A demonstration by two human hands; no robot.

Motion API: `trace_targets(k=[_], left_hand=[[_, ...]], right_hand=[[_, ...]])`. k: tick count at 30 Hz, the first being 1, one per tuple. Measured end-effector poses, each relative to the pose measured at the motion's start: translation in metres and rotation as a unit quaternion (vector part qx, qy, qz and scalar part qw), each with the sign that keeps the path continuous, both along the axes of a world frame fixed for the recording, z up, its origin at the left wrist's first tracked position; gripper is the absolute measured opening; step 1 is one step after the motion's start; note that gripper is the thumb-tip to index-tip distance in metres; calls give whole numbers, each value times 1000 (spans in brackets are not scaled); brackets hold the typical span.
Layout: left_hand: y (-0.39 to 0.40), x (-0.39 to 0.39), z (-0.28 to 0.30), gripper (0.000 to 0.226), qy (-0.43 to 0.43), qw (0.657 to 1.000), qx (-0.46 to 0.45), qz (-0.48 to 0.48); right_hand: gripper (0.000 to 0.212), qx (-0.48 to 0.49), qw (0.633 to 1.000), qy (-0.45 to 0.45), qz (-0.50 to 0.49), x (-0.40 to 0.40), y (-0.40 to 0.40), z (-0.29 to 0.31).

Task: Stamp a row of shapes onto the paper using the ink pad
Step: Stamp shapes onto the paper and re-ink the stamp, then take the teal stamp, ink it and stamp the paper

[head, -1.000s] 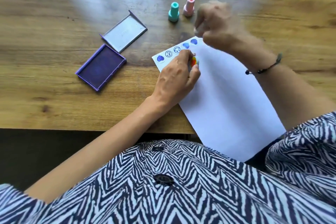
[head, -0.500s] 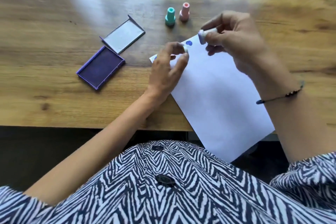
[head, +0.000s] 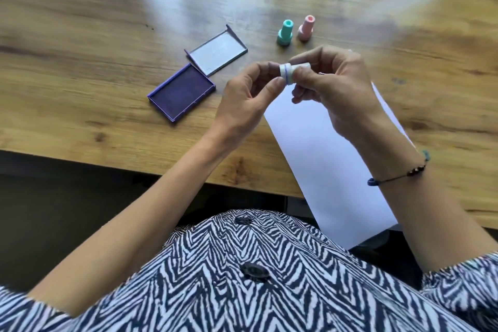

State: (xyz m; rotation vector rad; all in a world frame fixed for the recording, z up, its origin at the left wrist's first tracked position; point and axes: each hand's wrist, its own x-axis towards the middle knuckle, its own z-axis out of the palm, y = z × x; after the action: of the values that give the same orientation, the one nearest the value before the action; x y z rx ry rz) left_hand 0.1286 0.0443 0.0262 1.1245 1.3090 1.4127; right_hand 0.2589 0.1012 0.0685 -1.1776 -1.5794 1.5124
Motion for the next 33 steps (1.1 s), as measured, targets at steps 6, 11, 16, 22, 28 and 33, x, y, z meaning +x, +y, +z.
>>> trace_targets(k=[6, 11, 16, 22, 28, 33], left_hand=[[-17, -17, 5, 14, 57, 997, -16, 49], [-22, -40, 9, 25, 196, 976, -62, 75], [-25, -51, 12, 31, 125, 982, -71, 126], [-23, -48, 8, 24, 111, 983, -73, 129], [-12, -46, 12, 25, 99, 986, -76, 109], [-5, -42, 17, 19, 98, 989, -62, 96]], right_hand=[[14, -13, 999, 26, -21, -28, -16, -6], [5, 108, 983, -139, 48, -43, -17, -10], [13, 316, 865, -345, 181, -50, -32, -27], [24, 358, 816, -399, 218, -48, -36, -34], [31, 355, 844, -400, 30, -51, 43, -6], [31, 361, 763, -533, 57, -63, 95, -11]])
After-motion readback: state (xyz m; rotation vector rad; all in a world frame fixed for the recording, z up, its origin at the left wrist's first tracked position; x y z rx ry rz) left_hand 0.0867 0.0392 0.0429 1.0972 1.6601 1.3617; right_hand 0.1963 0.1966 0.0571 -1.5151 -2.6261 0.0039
